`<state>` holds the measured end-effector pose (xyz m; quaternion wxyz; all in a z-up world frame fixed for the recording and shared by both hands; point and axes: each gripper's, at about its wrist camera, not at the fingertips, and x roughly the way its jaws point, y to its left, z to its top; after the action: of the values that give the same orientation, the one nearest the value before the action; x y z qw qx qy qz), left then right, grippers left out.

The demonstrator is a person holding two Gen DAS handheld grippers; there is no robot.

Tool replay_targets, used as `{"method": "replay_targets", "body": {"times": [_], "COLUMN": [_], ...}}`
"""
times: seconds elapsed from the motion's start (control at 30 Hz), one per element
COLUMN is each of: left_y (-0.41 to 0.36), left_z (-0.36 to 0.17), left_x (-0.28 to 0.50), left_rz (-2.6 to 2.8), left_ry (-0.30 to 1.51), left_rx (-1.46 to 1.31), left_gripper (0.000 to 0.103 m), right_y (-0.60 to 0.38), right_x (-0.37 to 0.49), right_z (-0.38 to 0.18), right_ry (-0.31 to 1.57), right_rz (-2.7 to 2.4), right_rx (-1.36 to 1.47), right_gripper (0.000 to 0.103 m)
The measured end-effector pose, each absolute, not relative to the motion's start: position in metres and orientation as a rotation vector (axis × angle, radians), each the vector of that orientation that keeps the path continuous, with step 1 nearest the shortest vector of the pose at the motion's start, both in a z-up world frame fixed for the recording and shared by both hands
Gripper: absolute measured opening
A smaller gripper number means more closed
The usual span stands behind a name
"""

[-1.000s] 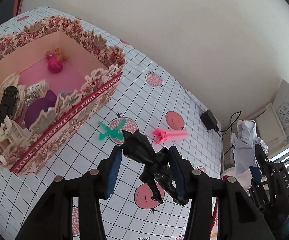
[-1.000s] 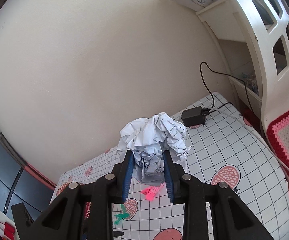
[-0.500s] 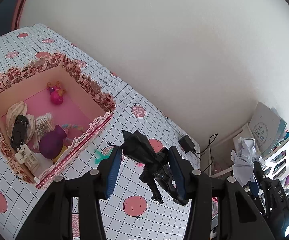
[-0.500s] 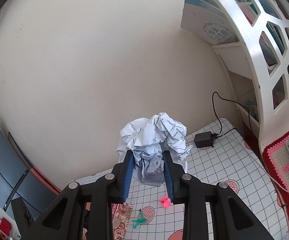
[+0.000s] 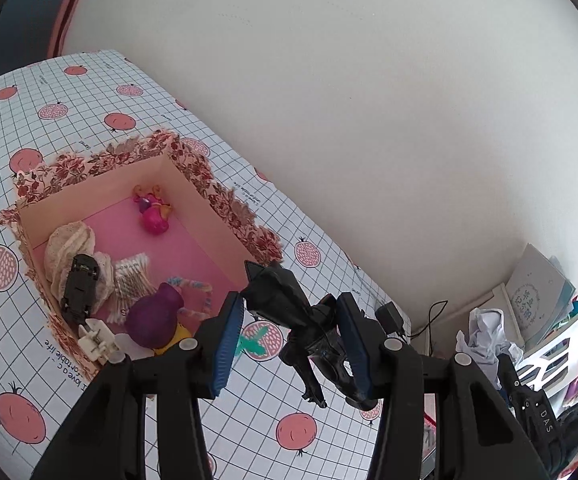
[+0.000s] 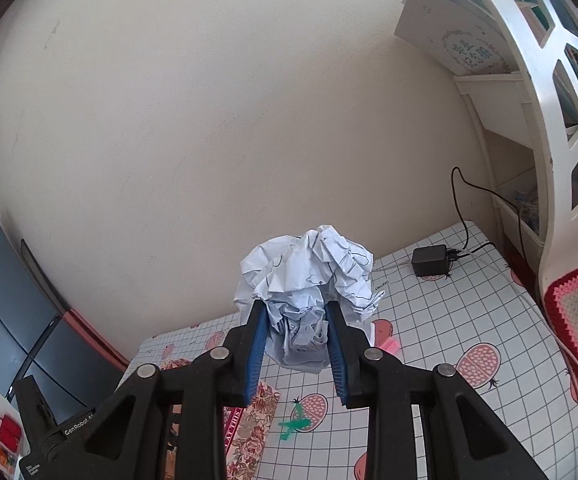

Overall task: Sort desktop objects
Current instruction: 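Lift and carry the black figure and crumpled paper over the pink box with both grippers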

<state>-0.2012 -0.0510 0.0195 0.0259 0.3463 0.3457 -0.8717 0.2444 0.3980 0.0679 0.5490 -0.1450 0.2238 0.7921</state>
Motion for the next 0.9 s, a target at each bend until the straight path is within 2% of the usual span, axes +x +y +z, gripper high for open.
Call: {"method": "replay_targets", "body": {"times": [0.33,0.9], "left_y": [-0.102,-0.181], "left_z": [0.011,0.016], "left_x": [-0.195,-0.168], "left_rz": [-2.604,-2.498], "left_ry": [1.130,1.108], "left_rx": [1.015,0.885], "left_gripper": [0.050,0.050], "right_y": [0.393,0.366], "right_x": [0.184,0.091], "right_z": [0.039,-0.006], "right_ry": [0.516,0.493], "right_rz": [1.951,2.060], "right_rx": [-0.493,-0.715], "right_gripper": [0.031,0.031]}}
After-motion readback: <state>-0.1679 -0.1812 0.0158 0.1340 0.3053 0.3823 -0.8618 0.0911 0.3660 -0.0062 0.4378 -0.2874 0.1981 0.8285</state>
